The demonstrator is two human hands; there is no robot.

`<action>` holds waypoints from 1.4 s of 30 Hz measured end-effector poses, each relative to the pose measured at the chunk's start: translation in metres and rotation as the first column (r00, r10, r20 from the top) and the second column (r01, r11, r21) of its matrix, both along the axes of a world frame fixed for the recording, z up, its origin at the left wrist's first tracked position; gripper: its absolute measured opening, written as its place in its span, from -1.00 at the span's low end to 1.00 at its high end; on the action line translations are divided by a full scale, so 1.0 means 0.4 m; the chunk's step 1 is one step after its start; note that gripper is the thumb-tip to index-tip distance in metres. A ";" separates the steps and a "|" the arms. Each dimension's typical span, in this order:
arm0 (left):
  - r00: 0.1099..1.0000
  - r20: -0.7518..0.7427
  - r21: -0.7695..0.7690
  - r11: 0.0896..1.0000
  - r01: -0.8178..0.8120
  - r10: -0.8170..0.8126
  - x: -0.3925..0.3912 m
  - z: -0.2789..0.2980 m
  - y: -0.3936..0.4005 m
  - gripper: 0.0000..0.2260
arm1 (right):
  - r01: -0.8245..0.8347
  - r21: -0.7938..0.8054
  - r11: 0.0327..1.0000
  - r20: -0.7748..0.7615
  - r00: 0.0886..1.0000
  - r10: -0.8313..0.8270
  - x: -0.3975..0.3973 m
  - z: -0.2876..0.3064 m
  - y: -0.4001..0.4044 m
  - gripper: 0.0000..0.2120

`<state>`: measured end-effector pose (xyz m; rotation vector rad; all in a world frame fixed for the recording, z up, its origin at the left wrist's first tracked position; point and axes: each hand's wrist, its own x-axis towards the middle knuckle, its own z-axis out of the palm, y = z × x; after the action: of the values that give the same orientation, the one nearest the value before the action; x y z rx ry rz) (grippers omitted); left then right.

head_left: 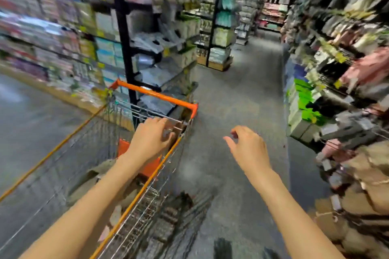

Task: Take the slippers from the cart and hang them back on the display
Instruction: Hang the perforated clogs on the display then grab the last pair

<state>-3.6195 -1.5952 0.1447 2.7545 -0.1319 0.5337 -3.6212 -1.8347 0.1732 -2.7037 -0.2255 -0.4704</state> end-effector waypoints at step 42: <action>0.407 -0.597 -0.013 0.499 -0.867 0.692 0.083 -0.459 0.497 -0.74 | -0.859 -0.089 0.504 -0.527 0.470 0.708 0.496 -0.414 0.926 -0.75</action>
<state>-3.5862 -1.3964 -0.0388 2.3298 1.3706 -0.0558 -3.4227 -1.4643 0.0078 -2.5008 -1.4997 0.5128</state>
